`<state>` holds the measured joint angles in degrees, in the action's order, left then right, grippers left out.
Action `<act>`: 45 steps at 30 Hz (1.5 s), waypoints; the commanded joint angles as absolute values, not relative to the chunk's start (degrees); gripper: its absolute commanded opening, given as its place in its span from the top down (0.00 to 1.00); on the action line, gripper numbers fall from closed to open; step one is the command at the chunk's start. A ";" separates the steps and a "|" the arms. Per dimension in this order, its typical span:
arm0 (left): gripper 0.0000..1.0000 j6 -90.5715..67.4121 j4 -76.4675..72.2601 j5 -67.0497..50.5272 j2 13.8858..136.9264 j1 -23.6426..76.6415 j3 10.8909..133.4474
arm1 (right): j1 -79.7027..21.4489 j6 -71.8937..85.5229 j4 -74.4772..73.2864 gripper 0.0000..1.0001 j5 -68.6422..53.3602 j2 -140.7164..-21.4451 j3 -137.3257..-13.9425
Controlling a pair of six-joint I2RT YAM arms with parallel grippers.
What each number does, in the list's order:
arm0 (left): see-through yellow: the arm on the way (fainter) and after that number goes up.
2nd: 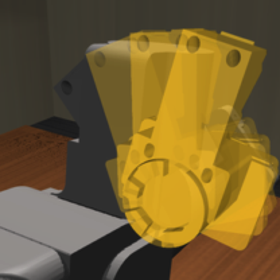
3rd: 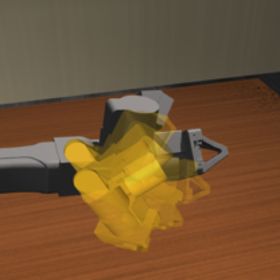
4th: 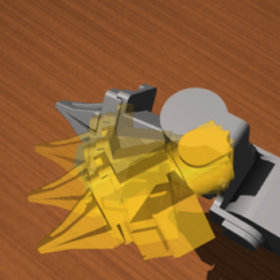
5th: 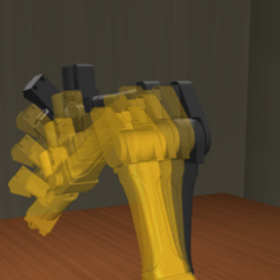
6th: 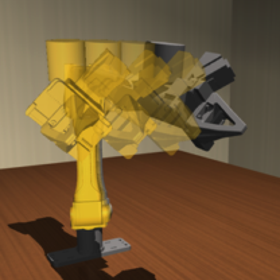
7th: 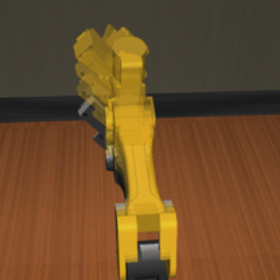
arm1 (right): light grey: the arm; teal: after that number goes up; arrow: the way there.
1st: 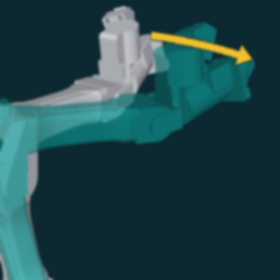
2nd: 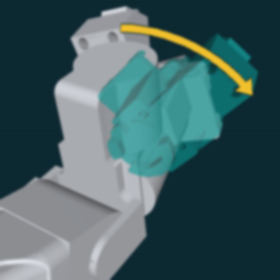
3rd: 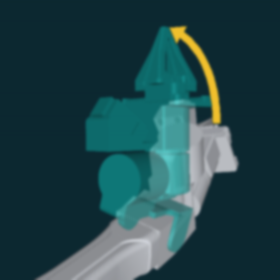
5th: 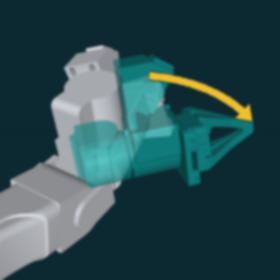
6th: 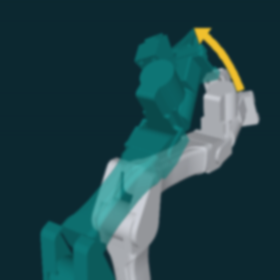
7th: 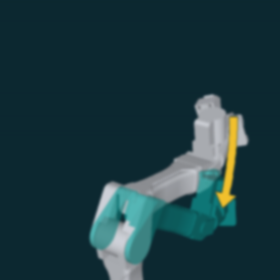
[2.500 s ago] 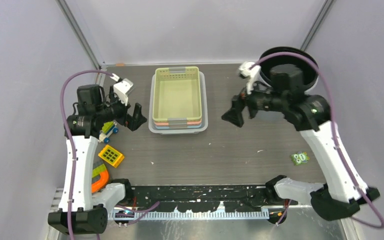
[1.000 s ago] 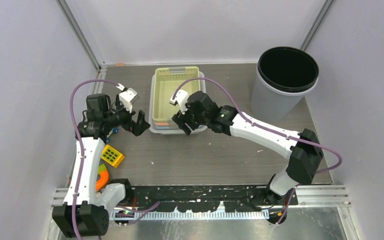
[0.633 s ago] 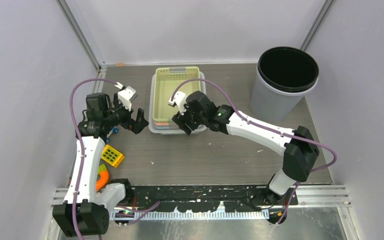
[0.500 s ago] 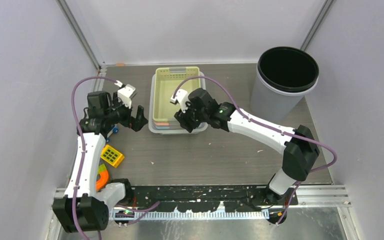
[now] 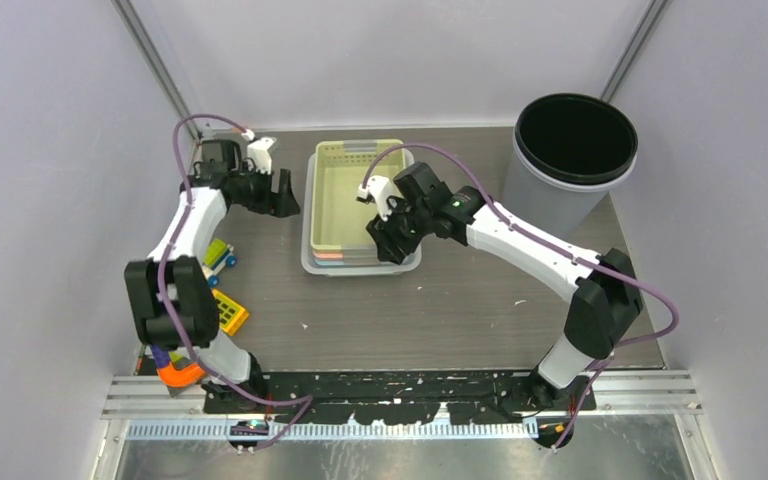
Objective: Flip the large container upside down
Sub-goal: Move the multiple containers to the center of the board, then pick up the container from the container.
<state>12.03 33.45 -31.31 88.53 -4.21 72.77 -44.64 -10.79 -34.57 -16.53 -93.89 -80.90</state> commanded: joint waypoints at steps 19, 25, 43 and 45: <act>0.32 12.42 34.45 -29.75 98.48 25.42 76.45 | -45.03 -17.05 -49.46 0.31 -13.79 -71.24 -72.03; 0.27 12.74 38.78 -26.93 96.97 24.83 81.56 | -45.09 -20.42 -52.09 0.27 -12.66 -71.68 -71.18; 0.00 31.95 47.07 -29.96 66.56 21.18 66.20 | -45.21 -27.00 -48.62 0.35 -14.02 -73.37 -67.24; 0.00 32.43 47.85 -31.36 64.60 21.10 64.45 | -45.34 -27.28 -49.18 0.38 -14.38 -73.26 -67.39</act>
